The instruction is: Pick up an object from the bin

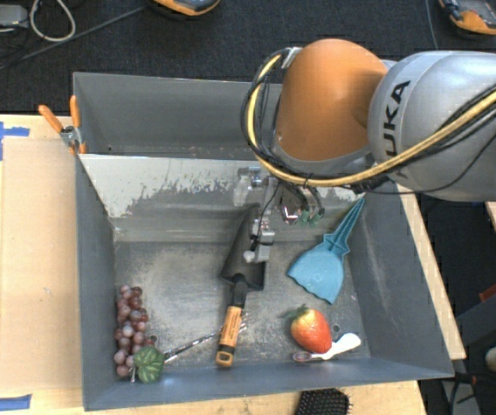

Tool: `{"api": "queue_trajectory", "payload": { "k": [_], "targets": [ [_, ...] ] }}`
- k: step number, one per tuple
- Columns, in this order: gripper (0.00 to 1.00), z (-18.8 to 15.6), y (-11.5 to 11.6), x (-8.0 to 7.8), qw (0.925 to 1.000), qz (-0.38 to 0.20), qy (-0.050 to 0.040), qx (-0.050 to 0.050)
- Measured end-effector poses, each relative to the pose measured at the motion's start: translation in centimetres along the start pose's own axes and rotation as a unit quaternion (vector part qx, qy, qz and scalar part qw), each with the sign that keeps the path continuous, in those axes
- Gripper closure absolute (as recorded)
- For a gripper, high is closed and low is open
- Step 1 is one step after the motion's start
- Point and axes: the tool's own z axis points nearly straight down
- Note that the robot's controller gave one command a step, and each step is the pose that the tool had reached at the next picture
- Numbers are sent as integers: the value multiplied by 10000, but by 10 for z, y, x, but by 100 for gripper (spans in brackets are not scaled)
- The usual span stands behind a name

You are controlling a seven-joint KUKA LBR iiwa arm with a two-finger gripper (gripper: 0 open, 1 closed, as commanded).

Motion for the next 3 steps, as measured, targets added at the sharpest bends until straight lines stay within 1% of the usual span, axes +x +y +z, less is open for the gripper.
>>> {"api": "queue_trajectory", "payload": {
  "k": [1, 2, 3],
  "targets": [
    [0, -5, 0, -1, 10000, 11, -43, -5],
    [0, 57, -8, 13, 9997, 230, -52, -9],
    [0, 124, -36, 6, 9997, -222, -97, -12]
  ]
}}
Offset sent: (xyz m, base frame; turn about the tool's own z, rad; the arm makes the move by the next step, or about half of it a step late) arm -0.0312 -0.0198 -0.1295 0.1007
